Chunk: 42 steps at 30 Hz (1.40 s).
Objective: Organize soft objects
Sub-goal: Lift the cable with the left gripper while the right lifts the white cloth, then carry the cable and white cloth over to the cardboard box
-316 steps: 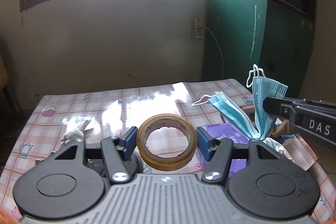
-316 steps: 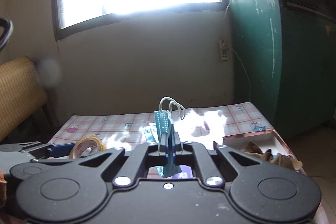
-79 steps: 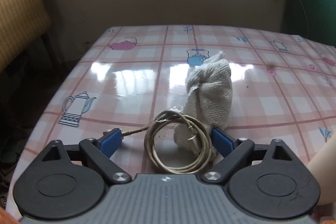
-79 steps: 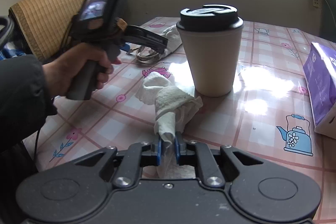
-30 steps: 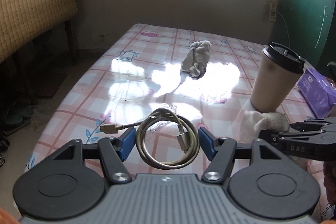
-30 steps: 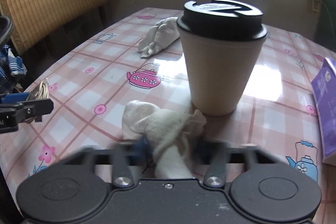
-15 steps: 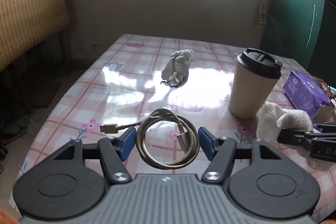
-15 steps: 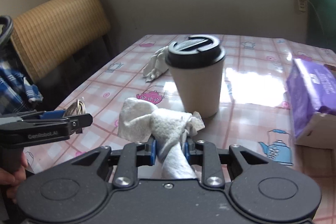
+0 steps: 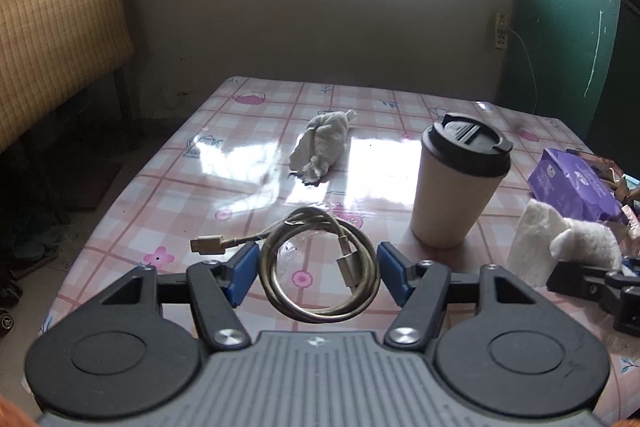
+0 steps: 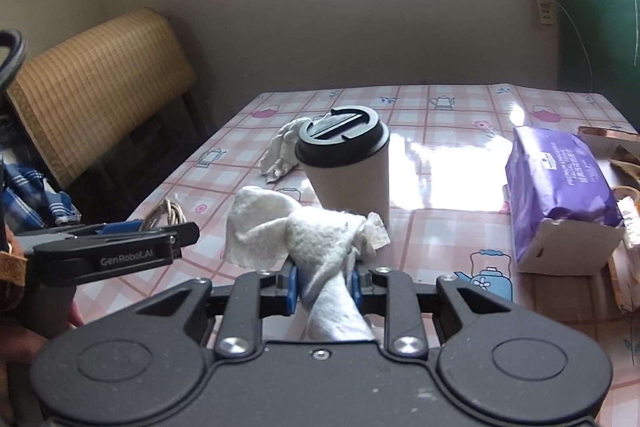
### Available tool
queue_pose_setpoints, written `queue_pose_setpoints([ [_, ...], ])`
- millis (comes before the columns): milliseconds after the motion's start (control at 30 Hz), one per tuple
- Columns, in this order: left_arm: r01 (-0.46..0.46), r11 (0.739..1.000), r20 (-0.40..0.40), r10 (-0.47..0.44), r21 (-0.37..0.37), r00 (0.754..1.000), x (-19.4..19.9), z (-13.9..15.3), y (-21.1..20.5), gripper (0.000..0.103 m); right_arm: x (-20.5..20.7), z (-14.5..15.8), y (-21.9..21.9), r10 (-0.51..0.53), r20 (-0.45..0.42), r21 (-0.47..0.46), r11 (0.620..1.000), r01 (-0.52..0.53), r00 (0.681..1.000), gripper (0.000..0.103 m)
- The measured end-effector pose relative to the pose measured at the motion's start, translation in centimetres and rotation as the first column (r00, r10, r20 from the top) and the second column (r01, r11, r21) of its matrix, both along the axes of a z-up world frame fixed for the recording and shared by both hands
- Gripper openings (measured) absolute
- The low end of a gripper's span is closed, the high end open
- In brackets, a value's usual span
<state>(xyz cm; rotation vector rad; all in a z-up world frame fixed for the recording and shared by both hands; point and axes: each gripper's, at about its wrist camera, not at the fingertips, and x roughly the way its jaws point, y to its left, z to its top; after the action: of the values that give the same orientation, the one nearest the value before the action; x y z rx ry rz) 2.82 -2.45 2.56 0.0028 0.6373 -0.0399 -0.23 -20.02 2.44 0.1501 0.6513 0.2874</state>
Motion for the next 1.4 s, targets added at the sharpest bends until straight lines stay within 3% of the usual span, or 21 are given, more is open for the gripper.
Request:
queue_pose_setpoints([
  [467,0.015,1.0,0.011,-0.014,-0.021,1.0,0.5,2.0,-0.6,0.066,0.3,1.5,0.5,0.023,0.017,0.004,1.0,-0.023,1.0,0.03],
  [667,-0.006,0.999,0.031,0.007,-0.048,1.0,2.3,4.3,0.6,0.066,2.7,3.6,2.2,0.048,0.036,0.01,0.999,-0.048,0.998,0.03],
  [1000,-0.041,0.999,0.099,0.04,0.0,0.994,5.6,8.5,1.7,0.066,8.3,7.8,5.2,0.04,0.05,0.004,0.999,-0.04,0.998,0.03],
  [1400,-0.021,1.0,0.089,0.021,0.001,0.996,7.1,9.3,0.4,0.066,10.1,9.3,4.5,-0.012,0.057,-0.016,1.0,0.013,0.998,0.03],
])
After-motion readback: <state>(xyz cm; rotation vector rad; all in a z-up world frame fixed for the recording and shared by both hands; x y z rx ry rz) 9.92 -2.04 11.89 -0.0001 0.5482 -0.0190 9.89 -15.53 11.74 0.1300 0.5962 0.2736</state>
